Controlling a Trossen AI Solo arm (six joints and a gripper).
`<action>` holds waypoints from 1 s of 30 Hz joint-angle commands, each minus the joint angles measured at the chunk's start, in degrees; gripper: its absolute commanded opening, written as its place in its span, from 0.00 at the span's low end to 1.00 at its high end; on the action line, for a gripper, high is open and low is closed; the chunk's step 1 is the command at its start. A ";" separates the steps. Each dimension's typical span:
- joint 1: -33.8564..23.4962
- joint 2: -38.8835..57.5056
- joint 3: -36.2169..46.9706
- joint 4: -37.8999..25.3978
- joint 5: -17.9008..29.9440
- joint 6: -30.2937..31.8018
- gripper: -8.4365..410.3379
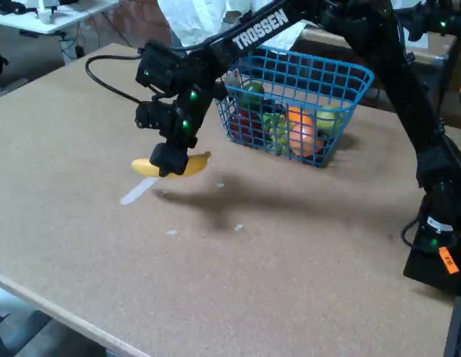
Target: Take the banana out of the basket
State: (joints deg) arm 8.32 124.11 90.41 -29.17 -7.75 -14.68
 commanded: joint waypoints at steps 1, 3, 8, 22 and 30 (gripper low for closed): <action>0.04 1.20 0.00 1.18 0.07 0.50 0.02; 0.04 2.36 0.00 1.36 0.07 1.03 0.02; 0.07 4.59 0.00 1.84 0.07 1.38 0.02; 0.02 4.70 0.00 3.58 2.32 1.29 0.02; 0.02 4.70 0.00 6.27 2.71 1.29 0.02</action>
State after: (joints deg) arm 8.34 128.81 90.41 -25.06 -5.63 -13.28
